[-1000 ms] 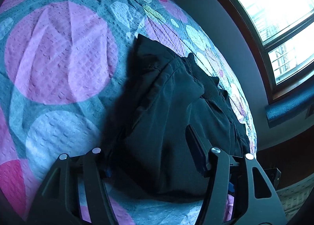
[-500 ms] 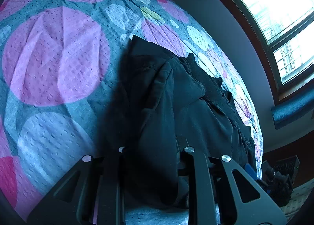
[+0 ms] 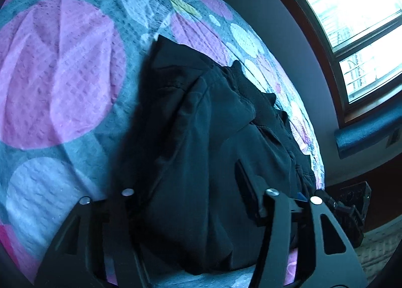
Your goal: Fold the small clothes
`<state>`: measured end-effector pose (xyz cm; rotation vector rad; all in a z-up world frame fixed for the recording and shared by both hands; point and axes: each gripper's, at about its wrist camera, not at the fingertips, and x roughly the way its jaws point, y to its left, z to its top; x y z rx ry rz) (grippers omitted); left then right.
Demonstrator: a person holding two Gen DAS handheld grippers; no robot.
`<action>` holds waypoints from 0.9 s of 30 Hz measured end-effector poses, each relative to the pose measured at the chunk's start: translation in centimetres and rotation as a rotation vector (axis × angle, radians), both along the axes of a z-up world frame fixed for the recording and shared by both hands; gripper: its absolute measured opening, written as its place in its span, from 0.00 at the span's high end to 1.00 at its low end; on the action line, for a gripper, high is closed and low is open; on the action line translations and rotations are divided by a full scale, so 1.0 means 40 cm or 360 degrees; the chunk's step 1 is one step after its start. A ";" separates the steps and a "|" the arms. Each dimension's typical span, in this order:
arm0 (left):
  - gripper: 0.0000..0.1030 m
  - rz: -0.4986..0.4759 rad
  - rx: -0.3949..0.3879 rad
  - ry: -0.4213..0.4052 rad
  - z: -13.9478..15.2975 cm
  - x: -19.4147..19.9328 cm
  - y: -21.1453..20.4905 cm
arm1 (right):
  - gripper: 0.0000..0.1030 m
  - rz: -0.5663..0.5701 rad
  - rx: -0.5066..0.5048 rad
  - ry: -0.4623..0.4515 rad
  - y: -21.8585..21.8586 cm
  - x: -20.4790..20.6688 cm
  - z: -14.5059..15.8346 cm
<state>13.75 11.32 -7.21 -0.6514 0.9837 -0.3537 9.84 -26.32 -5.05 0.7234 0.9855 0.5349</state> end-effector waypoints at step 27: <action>0.89 -0.0216 0.0662 -0.0367 0.341 -0.054 -0.412 | 0.39 0.0076 0.0113 -0.0135 0.011 -0.162 -0.083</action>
